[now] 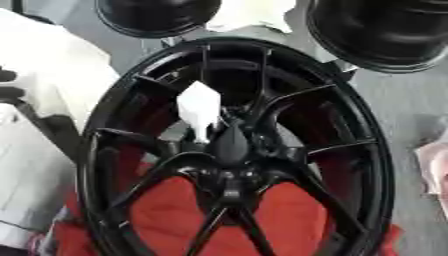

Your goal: Pull the pin out of the wheel hub.

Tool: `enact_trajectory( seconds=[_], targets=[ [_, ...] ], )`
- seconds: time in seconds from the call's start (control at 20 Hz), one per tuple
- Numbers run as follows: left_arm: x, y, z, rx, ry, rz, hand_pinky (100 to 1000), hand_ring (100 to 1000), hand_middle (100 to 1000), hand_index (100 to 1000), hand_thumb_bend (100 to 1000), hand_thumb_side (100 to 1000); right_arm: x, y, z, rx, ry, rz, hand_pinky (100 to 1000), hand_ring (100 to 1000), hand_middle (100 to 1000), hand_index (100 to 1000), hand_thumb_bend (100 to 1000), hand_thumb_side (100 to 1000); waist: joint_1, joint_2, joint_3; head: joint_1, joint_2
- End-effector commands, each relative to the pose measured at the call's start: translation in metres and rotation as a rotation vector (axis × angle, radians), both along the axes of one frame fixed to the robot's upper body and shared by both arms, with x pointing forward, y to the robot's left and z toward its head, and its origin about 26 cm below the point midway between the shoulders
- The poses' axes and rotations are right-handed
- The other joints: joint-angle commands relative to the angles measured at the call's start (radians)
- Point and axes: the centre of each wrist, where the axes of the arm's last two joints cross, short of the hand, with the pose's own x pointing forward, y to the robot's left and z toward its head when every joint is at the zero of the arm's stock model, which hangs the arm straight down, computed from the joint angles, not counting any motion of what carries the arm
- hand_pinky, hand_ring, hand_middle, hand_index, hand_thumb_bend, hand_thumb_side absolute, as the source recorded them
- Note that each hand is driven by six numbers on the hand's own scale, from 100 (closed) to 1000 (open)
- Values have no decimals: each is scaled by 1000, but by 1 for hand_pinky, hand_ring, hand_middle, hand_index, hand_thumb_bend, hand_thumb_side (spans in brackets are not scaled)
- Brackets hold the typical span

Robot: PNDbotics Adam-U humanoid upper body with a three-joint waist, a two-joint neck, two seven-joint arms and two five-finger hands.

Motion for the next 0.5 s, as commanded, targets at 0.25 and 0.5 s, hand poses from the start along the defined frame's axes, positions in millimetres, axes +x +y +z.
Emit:
enact_trajectory(
  seconds=[0.25, 0.5],
  targets=[
    [-3, 1, 10, 20, -33, 3, 691, 725, 636, 788, 151, 817, -4, -2, 9, -16, -28, -7, 751, 722, 807, 888, 100, 478, 2, -17, 1, -7, 1],
    [-3, 2, 10, 26, -37, 4, 692, 725, 636, 788, 146, 813, -4, -2, 8, -16, -26, -7, 751, 720, 807, 888, 100, 478, 3, -16, 2, -11, 1]
  ],
)
